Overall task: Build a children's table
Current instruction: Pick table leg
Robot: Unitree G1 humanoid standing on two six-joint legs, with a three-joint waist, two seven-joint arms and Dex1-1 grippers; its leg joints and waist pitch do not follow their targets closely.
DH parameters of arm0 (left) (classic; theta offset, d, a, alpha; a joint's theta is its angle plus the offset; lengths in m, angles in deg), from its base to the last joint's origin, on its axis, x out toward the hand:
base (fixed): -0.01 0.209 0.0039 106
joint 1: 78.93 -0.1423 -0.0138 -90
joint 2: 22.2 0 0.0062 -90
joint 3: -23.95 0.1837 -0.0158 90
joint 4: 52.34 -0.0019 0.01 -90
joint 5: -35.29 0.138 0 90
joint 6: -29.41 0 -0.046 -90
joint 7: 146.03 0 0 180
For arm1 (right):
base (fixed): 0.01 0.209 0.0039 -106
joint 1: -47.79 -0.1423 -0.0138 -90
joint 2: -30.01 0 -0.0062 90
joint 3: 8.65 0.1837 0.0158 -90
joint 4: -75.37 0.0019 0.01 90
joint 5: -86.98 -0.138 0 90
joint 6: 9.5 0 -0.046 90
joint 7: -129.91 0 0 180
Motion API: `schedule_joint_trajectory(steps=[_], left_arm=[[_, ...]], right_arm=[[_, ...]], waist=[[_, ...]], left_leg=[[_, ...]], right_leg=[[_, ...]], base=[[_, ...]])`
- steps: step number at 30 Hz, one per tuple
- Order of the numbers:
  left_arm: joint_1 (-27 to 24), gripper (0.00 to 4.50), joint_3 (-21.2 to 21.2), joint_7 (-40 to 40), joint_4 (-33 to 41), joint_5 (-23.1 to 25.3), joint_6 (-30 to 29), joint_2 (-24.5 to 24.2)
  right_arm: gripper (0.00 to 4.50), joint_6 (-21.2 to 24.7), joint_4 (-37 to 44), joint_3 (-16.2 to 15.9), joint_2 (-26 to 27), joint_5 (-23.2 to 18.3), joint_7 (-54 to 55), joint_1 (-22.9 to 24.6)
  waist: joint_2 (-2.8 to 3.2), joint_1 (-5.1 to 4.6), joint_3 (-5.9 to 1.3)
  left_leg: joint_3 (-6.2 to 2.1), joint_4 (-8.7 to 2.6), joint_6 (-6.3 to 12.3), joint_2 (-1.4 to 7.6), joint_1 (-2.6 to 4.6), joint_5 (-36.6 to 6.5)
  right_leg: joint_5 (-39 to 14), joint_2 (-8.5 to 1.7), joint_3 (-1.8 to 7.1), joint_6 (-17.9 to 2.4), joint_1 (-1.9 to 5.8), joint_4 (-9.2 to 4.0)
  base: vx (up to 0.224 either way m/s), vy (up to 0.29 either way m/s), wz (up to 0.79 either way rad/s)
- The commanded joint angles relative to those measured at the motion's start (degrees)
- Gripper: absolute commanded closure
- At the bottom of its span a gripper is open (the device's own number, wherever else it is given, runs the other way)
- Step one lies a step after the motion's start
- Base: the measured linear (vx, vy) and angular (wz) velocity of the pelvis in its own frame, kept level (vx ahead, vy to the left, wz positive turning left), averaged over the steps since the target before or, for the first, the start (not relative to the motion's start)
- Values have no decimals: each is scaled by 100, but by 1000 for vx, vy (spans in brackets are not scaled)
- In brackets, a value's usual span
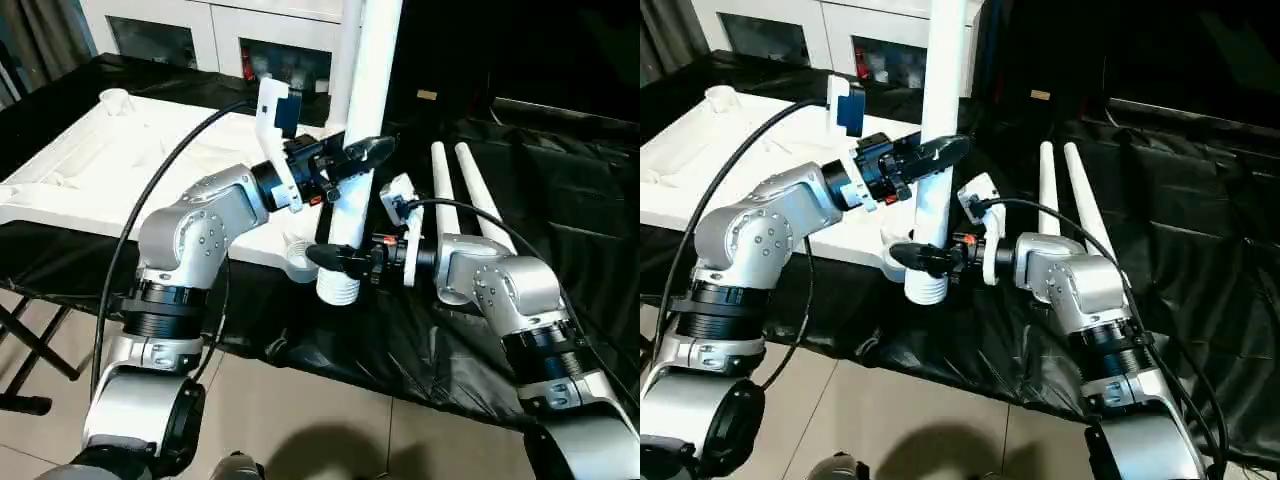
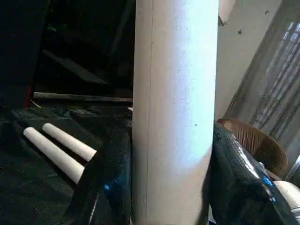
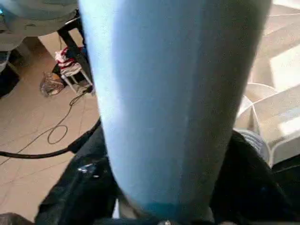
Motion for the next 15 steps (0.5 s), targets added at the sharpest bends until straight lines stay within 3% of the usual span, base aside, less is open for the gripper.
schedule_joint_trajectory(steps=[1, 5, 8, 12, 15], left_arm=[[47, 270, 59, 50, 27, -25, -60, 12], [55, 270, 44, 36, 16, -38, -77, 19], [91, 200, -2, -122, -74, 78, 61, 41], [121, 191, -72, -126, -101, 51, 186, 83], [141, 159, -311, -365, -106, 89, 660, 206]], right_arm=[[224, -39, 18, 49, -74, 40, 73, 1], [249, -36, 8, 56, -73, 34, 81, -5], [256, -53, 1, 78, -41, 32, 126, -11], [258, -104, 31, 129, 10, 28, 171, 5], [259, -261, 71, 355, 156, -56, 379, 38]], waist=[[61, -16, -529], [59, -17, -528], [55, -15, -524], [78, -15, -530], [108, -18, -534]], left_leg=[[-14, -315, -54, 100, 54, -765], [-13, -314, -50, 98, 53, -765], [-11, -315, -55, 95, 55, -789], [-18, -316, -82, 98, 55, -801], [-23, -313, -98, 99, 44, -840]], right_leg=[[-633, -425, 280, -964, 392, -399], [-615, -426, 280, -978, 394, -398], [-710, -429, 280, -949, 394, -412], [-653, -425, 278, -964, 392, -406], [-584, -433, 279, -985, 399, -414]], base=[[0, 0, 0], [0, 0, 0], [0, 0, 0], [0, 0, 0], [0, 0, 0]])
